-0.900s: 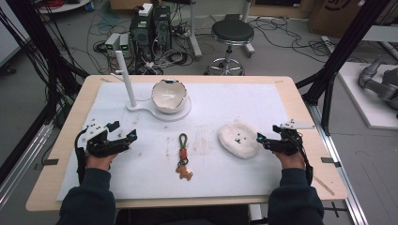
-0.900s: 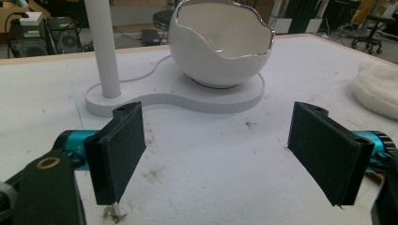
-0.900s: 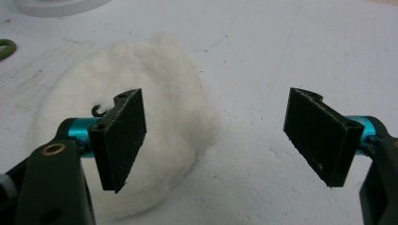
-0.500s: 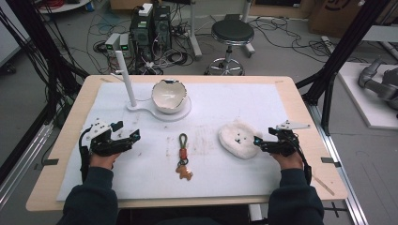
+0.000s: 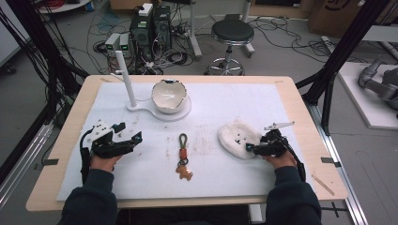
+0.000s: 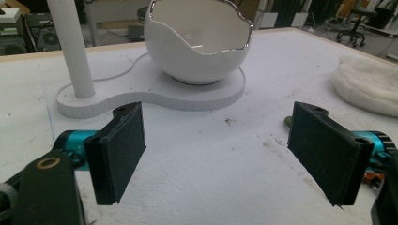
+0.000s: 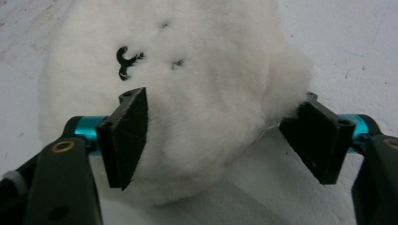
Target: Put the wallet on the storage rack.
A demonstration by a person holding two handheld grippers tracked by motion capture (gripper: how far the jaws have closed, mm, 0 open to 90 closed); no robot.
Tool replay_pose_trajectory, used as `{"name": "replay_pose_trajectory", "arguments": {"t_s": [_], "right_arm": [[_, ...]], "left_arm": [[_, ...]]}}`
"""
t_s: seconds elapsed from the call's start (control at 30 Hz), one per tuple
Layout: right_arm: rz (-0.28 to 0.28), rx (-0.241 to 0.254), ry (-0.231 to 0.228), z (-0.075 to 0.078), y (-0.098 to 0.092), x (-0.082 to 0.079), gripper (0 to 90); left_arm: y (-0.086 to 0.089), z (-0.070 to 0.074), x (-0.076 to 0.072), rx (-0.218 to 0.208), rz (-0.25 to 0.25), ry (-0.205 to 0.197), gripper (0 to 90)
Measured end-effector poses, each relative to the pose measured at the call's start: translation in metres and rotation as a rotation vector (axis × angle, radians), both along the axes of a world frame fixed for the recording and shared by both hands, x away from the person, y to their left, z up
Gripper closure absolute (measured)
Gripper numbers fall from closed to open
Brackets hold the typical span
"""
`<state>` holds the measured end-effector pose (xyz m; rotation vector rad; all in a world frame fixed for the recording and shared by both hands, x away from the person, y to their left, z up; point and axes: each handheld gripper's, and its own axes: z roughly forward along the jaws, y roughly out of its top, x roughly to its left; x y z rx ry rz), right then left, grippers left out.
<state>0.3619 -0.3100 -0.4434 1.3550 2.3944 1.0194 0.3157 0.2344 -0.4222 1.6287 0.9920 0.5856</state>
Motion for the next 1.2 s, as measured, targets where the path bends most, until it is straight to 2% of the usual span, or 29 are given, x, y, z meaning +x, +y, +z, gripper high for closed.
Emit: {"name": "replay_pose_trajectory", "arguments": {"t_s": [0.03, 0.07, 0.1, 0.13, 0.17, 0.2, 0.27, 0.33, 0.37, 0.43, 0.47, 0.5, 0.53, 0.6, 0.63, 0.67, 0.7, 0.73, 0.77, 0.83, 0.97, 1.03, 1.07, 1.1, 1.2], "right_arm": [[0.005, 0.005, 0.013, 0.002, 0.001, -0.001, 33.9], [0.005, 0.005, 0.013, 0.002, 0.001, -0.001, 33.9], [0.012, 0.006, 0.017, 0.002, 0.001, -0.001, 38.9], [0.022, 0.017, 0.029, 0.003, 0.001, -0.001, 52.6], [0.032, 0.016, 0.017, 0.007, 0.000, -0.003, 65.2], [0.032, 0.016, 0.017, 0.007, 0.000, -0.003, 65.2], [0.037, 0.022, -0.007, 0.010, -0.001, -0.004, 73.4], [0.067, 0.044, -0.044, 0.013, -0.002, -0.006, 75.5], [0.104, 0.079, -0.098, 0.018, 0.001, -0.010, 76.2], [0.148, 0.099, -0.164, 0.024, 0.006, -0.014, 76.4], [0.148, 0.099, -0.164, 0.024, 0.006, -0.014, 76.4], [0.177, 0.123, -0.216, 0.029, 0.011, -0.018, 76.3], [0.177, 0.123, -0.216, 0.029, 0.011, -0.018, 76.3], [0.207, 0.153, -0.256, 0.034, 0.017, -0.020, 76.4], [0.225, 0.171, -0.288, 0.038, 0.024, -0.022, 76.4], [0.225, 0.171, -0.288, 0.038, 0.024, -0.022, 76.4], [0.241, 0.192, -0.317, 0.042, 0.029, -0.025, 76.4], [0.241, 0.192, -0.317, 0.042, 0.029, -0.025, 76.4], [0.248, 0.202, -0.338, 0.044, 0.031, -0.026, 76.5], [0.267, 0.237, -0.373, 0.047, 0.036, -0.028, 76.4], [0.286, 0.248, -0.390, 0.048, 0.040, -0.029, 76.3], [0.303, 0.256, -0.397, 0.048, 0.044, -0.030, 76.3], [0.303, 0.256, -0.397, 0.048, 0.044, -0.030, 76.3], [0.306, 0.262, -0.400, 0.049, 0.045, -0.029, 76.2], [0.331, 0.281, -0.411, 0.050, 0.050, -0.029, 76.2]], "left_arm": [[0.000, 0.000, 0.000, 0.001, 0.000, 0.002, 19.2], [0.000, 0.000, -0.001, -0.001, -0.002, 0.004, 19.2], [0.000, 0.000, -0.001, -0.005, -0.003, 0.006, 19.2], [0.000, 0.000, -0.001, -0.006, -0.005, 0.007, 19.2], [0.000, 0.000, -0.002, -0.007, -0.007, 0.008, 19.2], [-0.001, 0.000, -0.002, -0.007, -0.009, 0.011, 19.2], [-0.002, -0.001, -0.001, -0.010, -0.019, 0.018, 19.2], [-0.005, -0.001, 0.000, -0.015, -0.033, 0.027, 19.2], [-0.009, -0.001, 0.001, -0.031, -0.055, 0.030, 19.2], [-0.012, 0.000, 0.001, -0.039, -0.070, 0.035, 19.9], [-0.015, 0.000, 0.001, -0.047, -0.091, 0.036, 19.9], [-0.021, 0.001, 0.001, -0.067, -0.132, 0.042, 23.0], [-0.021, 0.001, 0.001, -0.067, -0.132, 0.042, 23.4], [-0.033, 0.003, 0.002, -0.076, -0.193, 0.053, 23.9], [-0.046, 0.005, 0.004, -0.083, -0.245, 0.056, 25.7], [-0.046, 0.005, 0.004, -0.083, -0.245, 0.056, 26.2], [-0.052, 0.006, 0.004, -0.084, -0.269, 0.061, 26.8], [-0.058, 0.007, 0.006, -0.086, -0.292, 0.063, 26.8], [-0.068, 0.007, 0.008, -0.084, -0.320, 0.071, 27.2], [-0.078, 0.007, 0.011, -0.088, -0.345, 0.080, 27.2], [-0.105, 0.009, 0.020, -0.100, -0.399, 0.098, 27.2], [-0.121, 0.013, 0.026, -0.089, -0.438, 0.107, 27.2], [-0.121, 0.013, 0.026, -0.089, -0.438, 0.107, 27.2], [-0.128, 0.015, 0.028, -0.087, -0.459, 0.112, 27.2], [-0.143, 0.014, 0.034, -0.077, -0.482, 0.143, 27.1]]}}
